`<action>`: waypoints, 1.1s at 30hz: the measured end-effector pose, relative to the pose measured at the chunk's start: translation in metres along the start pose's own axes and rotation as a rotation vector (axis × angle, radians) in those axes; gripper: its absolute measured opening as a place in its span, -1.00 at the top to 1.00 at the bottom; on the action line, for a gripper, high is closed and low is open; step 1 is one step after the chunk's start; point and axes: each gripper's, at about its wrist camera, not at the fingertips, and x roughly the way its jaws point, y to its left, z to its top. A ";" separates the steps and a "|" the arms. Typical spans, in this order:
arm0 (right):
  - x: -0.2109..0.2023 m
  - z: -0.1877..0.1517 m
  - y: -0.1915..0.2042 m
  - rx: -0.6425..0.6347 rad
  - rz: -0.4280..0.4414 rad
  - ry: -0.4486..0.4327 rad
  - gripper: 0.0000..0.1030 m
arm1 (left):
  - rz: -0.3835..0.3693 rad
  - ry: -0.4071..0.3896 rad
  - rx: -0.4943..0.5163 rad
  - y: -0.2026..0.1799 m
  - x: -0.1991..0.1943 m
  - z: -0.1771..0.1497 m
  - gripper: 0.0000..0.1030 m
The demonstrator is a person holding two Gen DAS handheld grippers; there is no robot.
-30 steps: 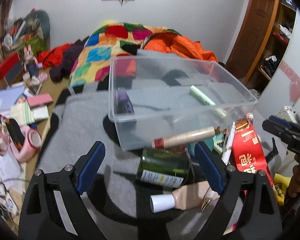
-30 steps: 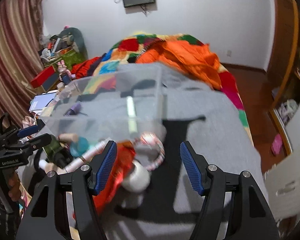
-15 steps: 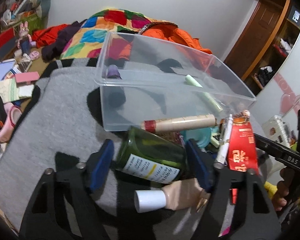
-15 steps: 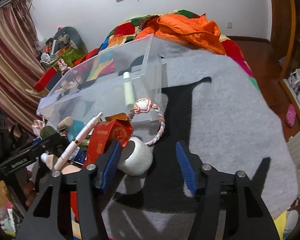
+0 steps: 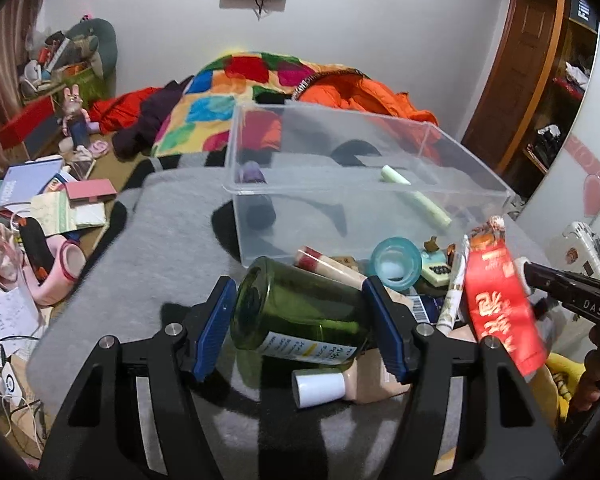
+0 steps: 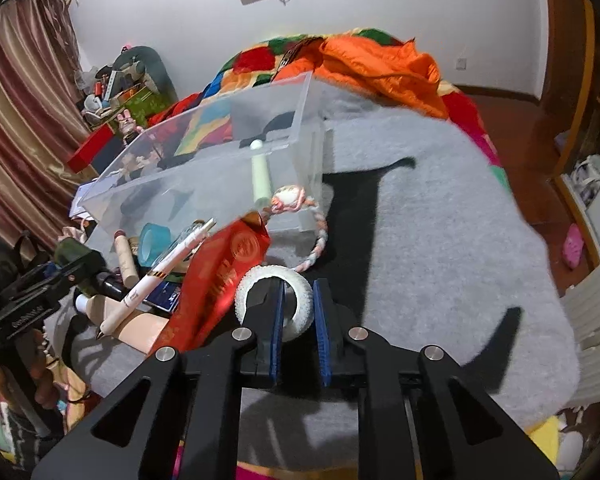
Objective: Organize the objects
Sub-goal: 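Grasp the green glass bottle with the left tool while the right tool grasps the white tape roll, then lower the bottle and tape roll into the clear box and open both tools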
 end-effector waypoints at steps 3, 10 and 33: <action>-0.011 0.006 -0.001 0.001 -0.004 -0.036 0.75 | 0.005 -0.022 -0.007 0.002 -0.007 0.004 -0.25; -0.032 0.023 0.004 -0.010 0.009 -0.116 0.74 | 0.008 -0.090 0.001 0.001 -0.026 0.020 -0.25; -0.005 0.100 0.052 -0.155 0.061 -0.215 0.74 | -0.011 -0.141 0.015 -0.013 0.003 0.095 -0.25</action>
